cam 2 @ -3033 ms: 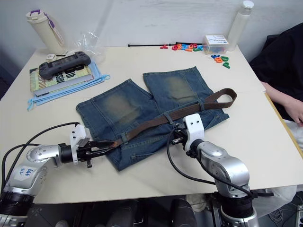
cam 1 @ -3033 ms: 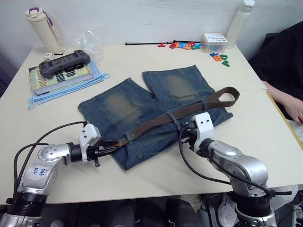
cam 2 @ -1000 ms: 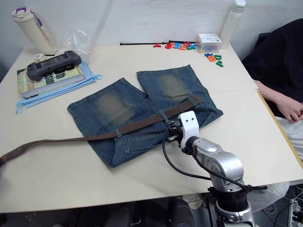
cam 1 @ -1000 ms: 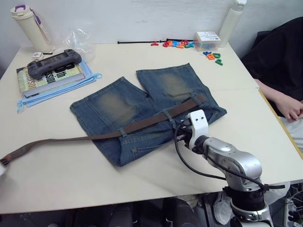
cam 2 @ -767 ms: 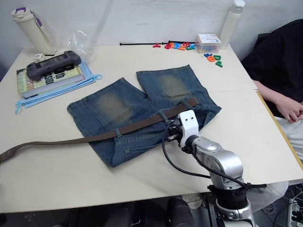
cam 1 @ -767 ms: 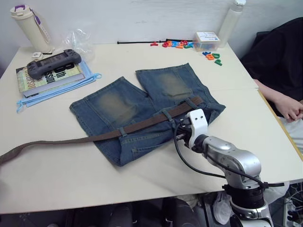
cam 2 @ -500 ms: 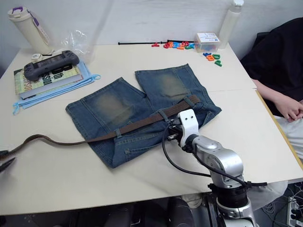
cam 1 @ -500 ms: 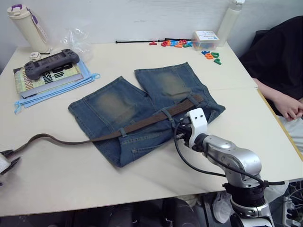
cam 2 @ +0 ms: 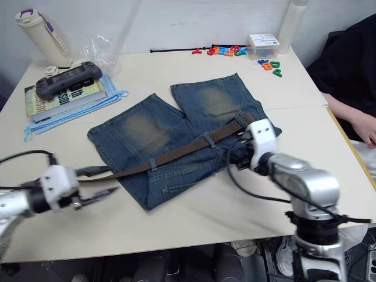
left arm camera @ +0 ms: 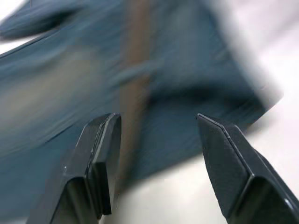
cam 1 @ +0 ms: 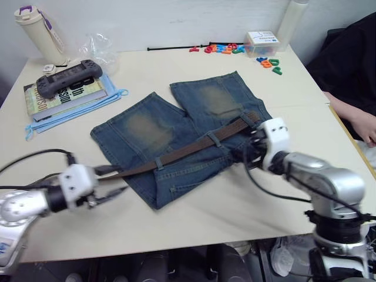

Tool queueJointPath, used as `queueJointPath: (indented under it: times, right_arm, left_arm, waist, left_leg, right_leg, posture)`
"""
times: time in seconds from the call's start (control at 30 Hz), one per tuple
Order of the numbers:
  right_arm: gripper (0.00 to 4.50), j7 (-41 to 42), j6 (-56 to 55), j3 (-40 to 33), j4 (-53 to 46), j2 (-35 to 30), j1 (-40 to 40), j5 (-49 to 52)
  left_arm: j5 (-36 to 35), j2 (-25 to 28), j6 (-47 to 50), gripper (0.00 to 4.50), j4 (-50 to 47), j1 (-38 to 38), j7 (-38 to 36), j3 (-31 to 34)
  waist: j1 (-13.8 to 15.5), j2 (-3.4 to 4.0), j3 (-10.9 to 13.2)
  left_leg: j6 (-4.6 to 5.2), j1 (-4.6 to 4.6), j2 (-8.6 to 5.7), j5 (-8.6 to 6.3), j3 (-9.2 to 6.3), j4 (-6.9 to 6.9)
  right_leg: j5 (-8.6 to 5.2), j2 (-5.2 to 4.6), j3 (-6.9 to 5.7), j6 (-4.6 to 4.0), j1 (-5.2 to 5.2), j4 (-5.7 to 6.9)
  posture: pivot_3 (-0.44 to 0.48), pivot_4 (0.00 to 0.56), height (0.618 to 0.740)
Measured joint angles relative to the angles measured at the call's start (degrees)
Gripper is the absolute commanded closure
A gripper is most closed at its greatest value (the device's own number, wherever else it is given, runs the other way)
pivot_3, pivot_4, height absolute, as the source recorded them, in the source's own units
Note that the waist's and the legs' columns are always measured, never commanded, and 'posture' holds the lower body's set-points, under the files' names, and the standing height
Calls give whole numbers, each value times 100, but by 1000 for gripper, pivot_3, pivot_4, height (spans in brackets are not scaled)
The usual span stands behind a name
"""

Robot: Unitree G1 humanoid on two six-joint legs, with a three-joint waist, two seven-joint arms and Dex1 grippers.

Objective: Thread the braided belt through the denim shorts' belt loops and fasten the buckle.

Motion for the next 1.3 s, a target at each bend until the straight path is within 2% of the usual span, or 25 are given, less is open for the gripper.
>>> queueJointPath:
  times: [0.2, 0.33, 0.47, 0.6, 0.73, 0.83, 0.93, 0.97, 1.0, 1.1, 1.13, 1.17, 1.3]
  right_arm:
    - [131, 311, -340, 34, 304, -611, 79, -204]
    - [131, 796, -1818, 935, 498, -1645, 346, -1100]
    - [131, 1274, -3502, 1799, 663, -2218, 723, -2050]
    - [131, 1341, -5030, 2387, 1306, -2392, 838, -3122]
    - [131, 1248, -5992, 2556, 1876, -2242, 668, -3814]
    - [0, 1235, -6284, 2597, 2169, -2031, 520, -4085]
    - [896, 1241, -6529, 2611, 2465, -1762, 402, -4350]
    - [1412, 1249, -6593, 2626, 2550, -1677, 378, -4409]
    - [1813, 1263, -6657, 2640, 2635, -1590, 357, -4486]
    - [3358, 1329, -6803, 2655, 2791, -1465, 350, -4593]
    - [3722, 1357, -6824, 2655, 2808, -1448, 350, -4612]
    - [4334, 1431, -6863, 2655, 2850, -1406, 354, -4631]
    - [4429, 1695, -6685, 2474, 2627, -1267, 498, -4545]
  left_arm:
    - [543, -414, 193, 1624, -131, -639, -20, -894]
    - [1290, -531, -76, 1624, 151, -945, -144, -1453]
    - [1592, -723, -145, 1624, 333, -1131, -202, -1735]
    - [1994, -893, -189, 1624, 379, -1349, -171, -1937]
    - [2319, -1012, -240, 1624, 519, -1518, -159, -2114]
    - [2438, -1069, -243, 2393, 544, -1566, -161, -2139]
    - [2513, -1102, -246, 3771, 552, -1593, -164, -2151]
    - [2522, -1105, -246, 4215, 559, -1594, -164, -2150]
    - [2535, -1105, -247, 4466, 573, -1598, -166, -2150]
    - [2579, -1106, -271, 4499, 592, -1615, -170, -2149]
    - [2583, -1106, -286, 4499, 601, -1616, -170, -2148]
    - [2586, -1105, -336, 4499, 644, -1616, -171, -2140]
    - [2601, -960, -629, 4499, 833, -1620, -184, -2086]
  waist:
    - [-6, 0, 5]
    - [13, 0, 7]
    - [13, -6, 10]
    - [12, -8, 11]
    - [-2, -9, 11]
    - [-11, -20, 6]
    - [-20, -30, 0]
    - [-20, -31, -1]
    - [-21, -31, -1]
    - [-17, -31, -1]
    - [-17, -31, -1]
    - [-17, -31, -1]
    - [-11, -31, -1]
  left_leg:
    - [2, 2, 16, -2, 16, 44]
    - [-10, -3, 17, -30, 20, 67]
    - [10, -4, 17, -26, 26, 79]
    - [15, -2, 16, -22, 35, 90]
    - [11, 13, 18, -20, 37, 98]
    - [8, 18, 28, -21, 37, 116]
    - [-21, 21, 40, -37, 34, 138]
    - [-24, 21, 46, -39, 34, 146]
    - [-26, 21, 50, -40, 34, 151]
    - [-31, 20, 57, -43, 34, 162]
    - [-31, 20, 58, -43, 34, 164]
    - [-32, 20, 60, -44, 34, 166]
    - [-41, 21, 74, -49, 33, 174]
  right_leg:
    - [0, 15, 1, -1, -3, 33]
    - [-1, 13, -1, 0, -2, 32]
    - [-6, 14, -4, 8, 0, 34]
    - [-4, 10, -18, 11, -1, 46]
    - [-4, 10, -13, 10, 6, 64]
    - [-5, 14, -10, 9, 11, 76]
    - [-2, 16, 17, 2, 19, 88]
    - [0, 15, 21, -3, 20, 89]
    - [2, 17, 21, -6, 20, 91]
    - [1, 21, 22, -10, 19, 100]
    - [1, 21, 22, -10, 19, 100]
    - [0, 23, 23, -11, 19, 102]
    - [-8, 34, 21, -26, 18, 113]
  posture:
    - [0, 150, 718]
    - [0, 150, 718]
    - [0, 150, 718]
    - [0, 150, 718]
    - [0, 150, 718]
    - [0, 150, 718]
    - [0, 150, 718]
    - [0, 150, 718]
    - [0, 150, 718]
    - [0, 150, 718]
    - [0, 150, 718]
    - [0, 150, 718]
    - [0, 150, 718]
